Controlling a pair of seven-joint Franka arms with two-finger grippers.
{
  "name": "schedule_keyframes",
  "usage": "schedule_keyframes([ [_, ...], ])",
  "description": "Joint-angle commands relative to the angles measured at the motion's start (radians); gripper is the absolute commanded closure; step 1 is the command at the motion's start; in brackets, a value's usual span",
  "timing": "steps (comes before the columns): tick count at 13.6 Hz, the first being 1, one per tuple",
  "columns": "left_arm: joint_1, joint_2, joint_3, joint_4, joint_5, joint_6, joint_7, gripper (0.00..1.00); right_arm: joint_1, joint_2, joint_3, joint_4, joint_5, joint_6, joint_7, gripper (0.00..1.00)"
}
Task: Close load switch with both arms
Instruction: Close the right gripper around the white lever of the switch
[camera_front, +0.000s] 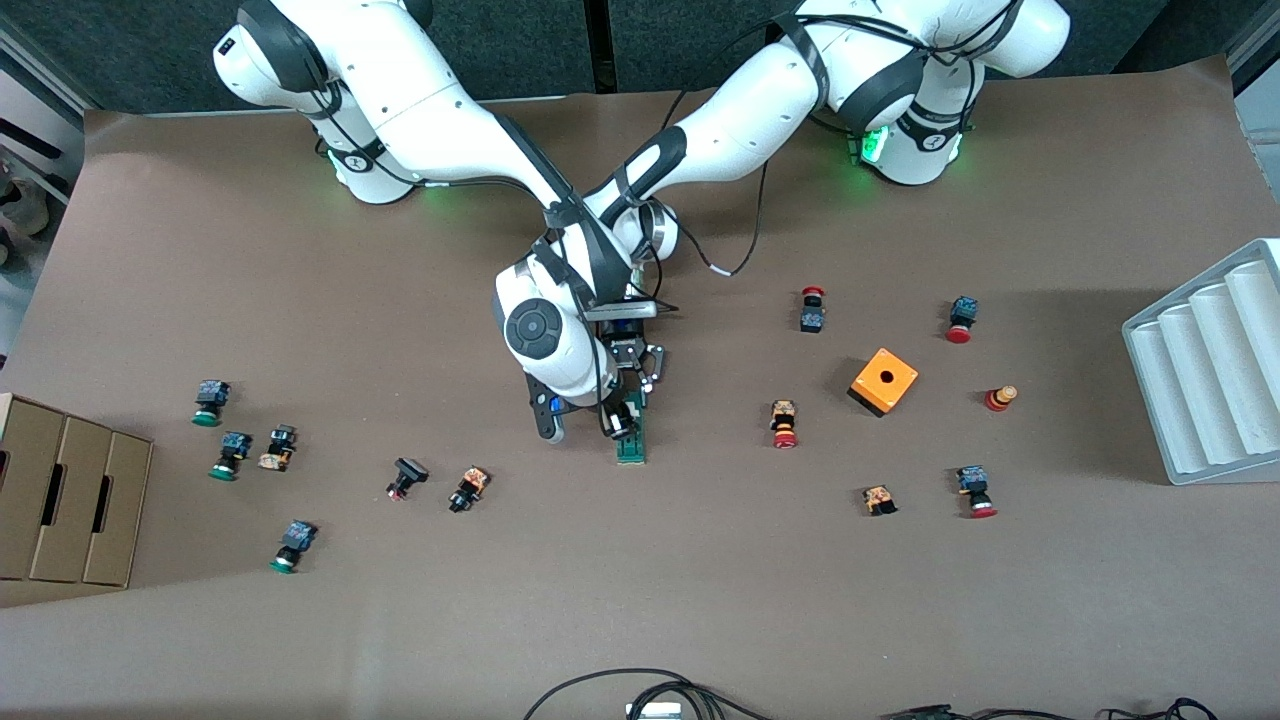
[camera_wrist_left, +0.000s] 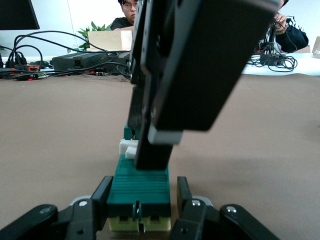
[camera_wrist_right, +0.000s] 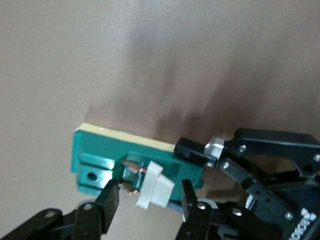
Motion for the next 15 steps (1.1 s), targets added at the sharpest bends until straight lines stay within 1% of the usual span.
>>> schedule_keyframes([
  [1, -0.004, 0.012, -0.003, 0.016, 0.011, -0.016, -0.003, 0.42, 0.013, -0.017, -0.005, -0.036, 0.019, 0.037, 0.005, 0.45],
  [5, -0.004, 0.012, -0.003, 0.018, 0.013, -0.016, -0.003, 0.42, 0.013, -0.013, -0.005, -0.033, 0.020, 0.078, 0.004, 0.51],
  [8, -0.004, 0.012, -0.003, 0.016, 0.013, -0.017, -0.003, 0.42, 0.014, -0.013, -0.005, -0.033, 0.020, 0.083, 0.005, 0.53],
  [9, -0.004, 0.012, -0.003, 0.016, 0.013, -0.016, -0.002, 0.42, 0.014, -0.013, -0.004, -0.033, 0.020, 0.083, 0.005, 0.56],
  [10, -0.004, 0.012, -0.003, 0.016, 0.013, -0.016, -0.002, 0.42, 0.013, -0.013, -0.004, -0.028, 0.020, 0.083, 0.004, 0.61],
  [15, -0.004, 0.012, -0.003, 0.018, 0.013, -0.016, 0.000, 0.42, -0.004, -0.017, -0.004, -0.002, 0.025, 0.072, 0.005, 0.63],
])
